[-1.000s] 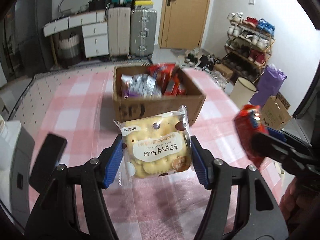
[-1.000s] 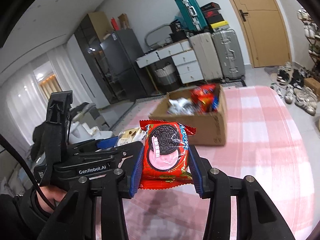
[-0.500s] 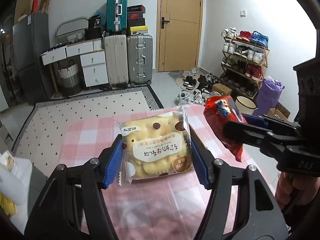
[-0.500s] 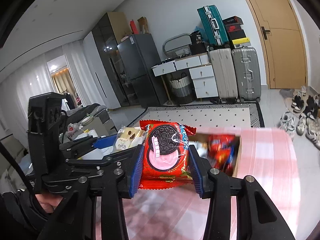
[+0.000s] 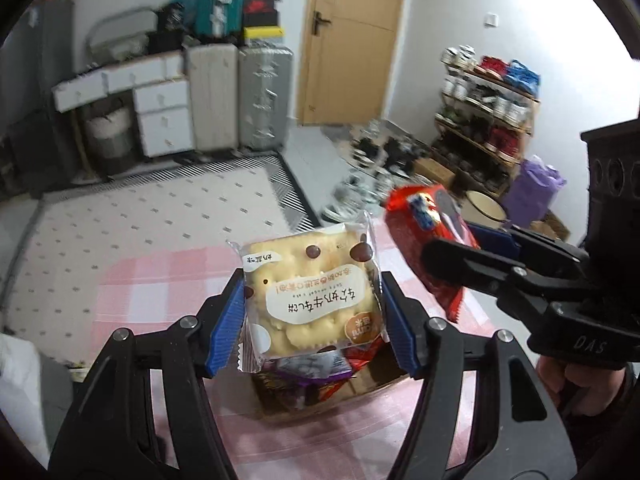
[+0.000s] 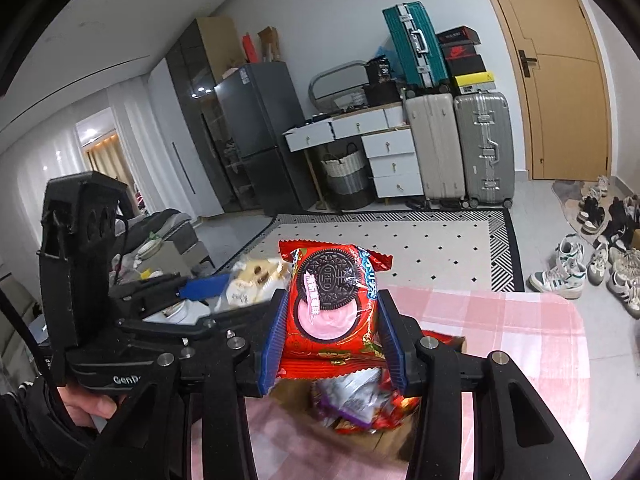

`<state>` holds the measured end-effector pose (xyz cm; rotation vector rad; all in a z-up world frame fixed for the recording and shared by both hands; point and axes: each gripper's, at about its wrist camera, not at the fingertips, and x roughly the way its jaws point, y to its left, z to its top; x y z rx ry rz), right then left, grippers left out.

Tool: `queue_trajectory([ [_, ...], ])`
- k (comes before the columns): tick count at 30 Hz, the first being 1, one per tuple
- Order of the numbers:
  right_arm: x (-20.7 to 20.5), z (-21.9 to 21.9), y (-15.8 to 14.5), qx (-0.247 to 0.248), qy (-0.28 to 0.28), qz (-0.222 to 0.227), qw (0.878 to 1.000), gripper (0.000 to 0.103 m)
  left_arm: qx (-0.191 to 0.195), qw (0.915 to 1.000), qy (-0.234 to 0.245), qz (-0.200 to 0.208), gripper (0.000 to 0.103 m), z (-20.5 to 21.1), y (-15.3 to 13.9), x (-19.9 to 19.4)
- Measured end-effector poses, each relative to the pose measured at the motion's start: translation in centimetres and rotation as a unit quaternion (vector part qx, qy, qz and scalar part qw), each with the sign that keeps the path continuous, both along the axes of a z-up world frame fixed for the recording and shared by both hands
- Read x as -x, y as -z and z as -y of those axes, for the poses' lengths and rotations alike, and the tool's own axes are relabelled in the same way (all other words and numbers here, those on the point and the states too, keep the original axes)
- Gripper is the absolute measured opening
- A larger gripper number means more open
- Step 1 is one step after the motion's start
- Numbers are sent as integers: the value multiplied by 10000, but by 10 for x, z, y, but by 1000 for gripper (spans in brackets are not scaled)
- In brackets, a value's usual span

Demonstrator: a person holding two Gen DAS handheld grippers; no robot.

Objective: Organize snacks
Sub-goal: 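Lift and carry the white cookie pack and red Oreo pack over the box, then open both grippers to drop the packs into the box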

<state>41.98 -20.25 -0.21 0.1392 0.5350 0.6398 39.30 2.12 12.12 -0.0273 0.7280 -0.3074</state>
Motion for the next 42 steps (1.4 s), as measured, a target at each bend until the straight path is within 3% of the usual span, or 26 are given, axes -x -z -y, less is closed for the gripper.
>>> queue_trajectory([
  [4,-24,-3,11,103,21,-72,9999,43,178,9997,47,-185,62,-11,23,-25],
  [18,-55,-9,65,379,85,-388,9985,44,-26,9975,199,-680,64,9,114,-51],
  [21,-60,-8,77,414,108,-496,9979,49,-108,9967,153,-791,69,15,127,-58],
  [22,-60,-8,79,417,142,-518,9977,56,-112,9967,133,-794,69,14,130,-58],
  [23,-58,-6,82,402,157,-503,9978,64,-77,9970,125,-766,70,12,131,-59],
  [25,-57,-5,83,412,152,-473,9979,68,-52,9969,161,-766,73,11,133,-59],
  [28,-51,-1,85,381,183,-432,9982,68,-66,9975,119,-693,80,7,128,-55],
  [33,-37,9,82,253,236,-382,9987,68,-63,9979,5,-646,80,1,117,-42],
  [39,-8,20,59,105,261,-93,9996,69,-5,9991,-124,-407,80,-6,98,-8],
  [42,13,25,44,77,308,140,9994,76,11,9996,-223,-180,80,-7,85,15],
])
